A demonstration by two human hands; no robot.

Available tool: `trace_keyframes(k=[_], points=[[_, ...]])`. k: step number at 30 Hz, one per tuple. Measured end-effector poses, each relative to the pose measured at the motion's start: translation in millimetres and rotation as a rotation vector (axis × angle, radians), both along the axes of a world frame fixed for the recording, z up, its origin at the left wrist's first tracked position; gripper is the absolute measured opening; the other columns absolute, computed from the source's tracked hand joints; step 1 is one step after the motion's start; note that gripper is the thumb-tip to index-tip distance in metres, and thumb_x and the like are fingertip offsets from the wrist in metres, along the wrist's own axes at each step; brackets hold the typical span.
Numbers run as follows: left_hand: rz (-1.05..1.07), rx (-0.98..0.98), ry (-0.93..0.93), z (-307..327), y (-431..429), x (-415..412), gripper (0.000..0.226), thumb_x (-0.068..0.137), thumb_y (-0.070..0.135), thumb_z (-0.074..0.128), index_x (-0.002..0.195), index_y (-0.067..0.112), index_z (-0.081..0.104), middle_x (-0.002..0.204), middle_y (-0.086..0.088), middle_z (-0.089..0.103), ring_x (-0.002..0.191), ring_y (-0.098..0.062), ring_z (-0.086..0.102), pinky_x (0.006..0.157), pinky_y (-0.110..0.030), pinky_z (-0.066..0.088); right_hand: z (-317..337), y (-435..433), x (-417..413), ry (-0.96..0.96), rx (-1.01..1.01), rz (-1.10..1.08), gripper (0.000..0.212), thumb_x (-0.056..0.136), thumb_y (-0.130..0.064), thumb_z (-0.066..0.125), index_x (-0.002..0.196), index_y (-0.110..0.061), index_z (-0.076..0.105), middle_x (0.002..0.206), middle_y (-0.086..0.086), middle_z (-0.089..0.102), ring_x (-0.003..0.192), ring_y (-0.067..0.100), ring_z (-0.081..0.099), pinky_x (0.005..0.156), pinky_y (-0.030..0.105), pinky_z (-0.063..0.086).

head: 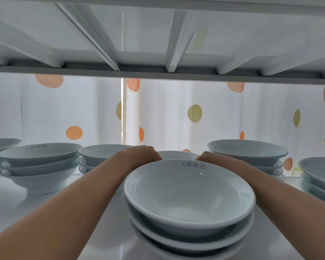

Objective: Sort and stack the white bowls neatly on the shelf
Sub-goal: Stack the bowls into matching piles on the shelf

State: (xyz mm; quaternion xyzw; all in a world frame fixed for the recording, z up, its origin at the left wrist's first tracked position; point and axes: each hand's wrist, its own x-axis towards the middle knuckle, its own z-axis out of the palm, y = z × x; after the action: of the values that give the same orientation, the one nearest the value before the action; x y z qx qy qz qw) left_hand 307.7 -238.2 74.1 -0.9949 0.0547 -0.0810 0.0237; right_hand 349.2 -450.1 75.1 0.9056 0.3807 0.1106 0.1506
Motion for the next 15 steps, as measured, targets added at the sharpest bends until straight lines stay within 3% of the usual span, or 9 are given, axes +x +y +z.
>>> trace_keyframes(k=[3, 5, 8, 10, 12, 15], points=[[-0.071, -0.003, 0.034, 4, 5, -6, 0.021, 0.086, 0.031, 0.051, 0.079, 0.014, 0.061, 0.072, 0.003, 0.051, 0.063, -0.013, 0.048, 0.056, -0.024, 0.036, -1, -5, -3, 0.001, -0.011, -0.026, 0.030, 0.095, -0.016, 0.045, 0.065, -0.019, 0.041, 0.065, -0.007, 0.029, 0.064, 0.019, 0.041, 0.061, 0.027, 0.035], [-0.151, -0.022, 0.070, 9, 10, -8, 0.013, 0.084, 0.023, 0.055, 0.086, 0.027, 0.068, 0.085, 0.008, 0.060, 0.076, -0.014, 0.058, 0.068, -0.028, 0.047, -1, -6, -10, -0.018, -0.009, -0.061, 0.018, 0.093, -0.019, 0.044, 0.077, -0.012, 0.049, 0.063, -0.007, 0.030, 0.066, 0.019, 0.044, 0.059, 0.028, 0.037], [-0.200, -0.051, 0.065, 15, 16, -6, 0.030, 0.085, 0.014, 0.059, 0.106, 0.034, 0.068, 0.109, 0.012, 0.066, 0.096, -0.009, 0.061, 0.089, -0.032, 0.049, 1, -12, -8, -0.039, -0.024, -0.070, 0.027, 0.089, -0.016, 0.043, 0.063, -0.015, 0.036, 0.062, -0.003, 0.035, 0.064, 0.021, 0.043, 0.066, 0.031, 0.041], [-0.231, -0.100, -0.009, 16, 17, -5, 0.036, 0.086, 0.004, 0.052, 0.106, 0.030, 0.068, 0.106, 0.011, 0.069, 0.096, -0.007, 0.060, 0.091, -0.030, 0.048, 3, -18, -3, 0.044, 0.204, -0.042, 0.018, 0.084, -0.011, 0.046, 0.068, -0.007, 0.055, 0.063, 0.001, 0.043, 0.059, 0.016, 0.041, 0.067, 0.028, 0.039], [-0.255, -0.181, -0.113, 16, 15, -6, 0.044, 0.086, -0.002, 0.042, 0.102, 0.029, 0.069, 0.099, 0.011, 0.070, 0.095, -0.006, 0.060, 0.089, -0.027, 0.049, 6, -23, -1, 0.105, 0.436, 0.015, 0.026, 0.082, -0.002, 0.047, 0.085, -0.010, 0.071, 0.073, -0.002, 0.062, 0.064, 0.003, 0.053, 0.068, 0.022, 0.042], [-0.274, -0.283, -0.185, 18, 7, -12, 0.050, 0.083, -0.005, 0.037, 0.101, 0.028, 0.069, 0.092, 0.011, 0.070, 0.091, -0.010, 0.062, 0.082, -0.023, 0.049, 12, -26, -6, 0.058, 0.584, 0.047, 0.046, 0.082, 0.012, 0.036, 0.101, -0.012, 0.072, 0.093, -0.002, 0.071, 0.082, 0.005, 0.062, 0.079, 0.010, 0.044]])
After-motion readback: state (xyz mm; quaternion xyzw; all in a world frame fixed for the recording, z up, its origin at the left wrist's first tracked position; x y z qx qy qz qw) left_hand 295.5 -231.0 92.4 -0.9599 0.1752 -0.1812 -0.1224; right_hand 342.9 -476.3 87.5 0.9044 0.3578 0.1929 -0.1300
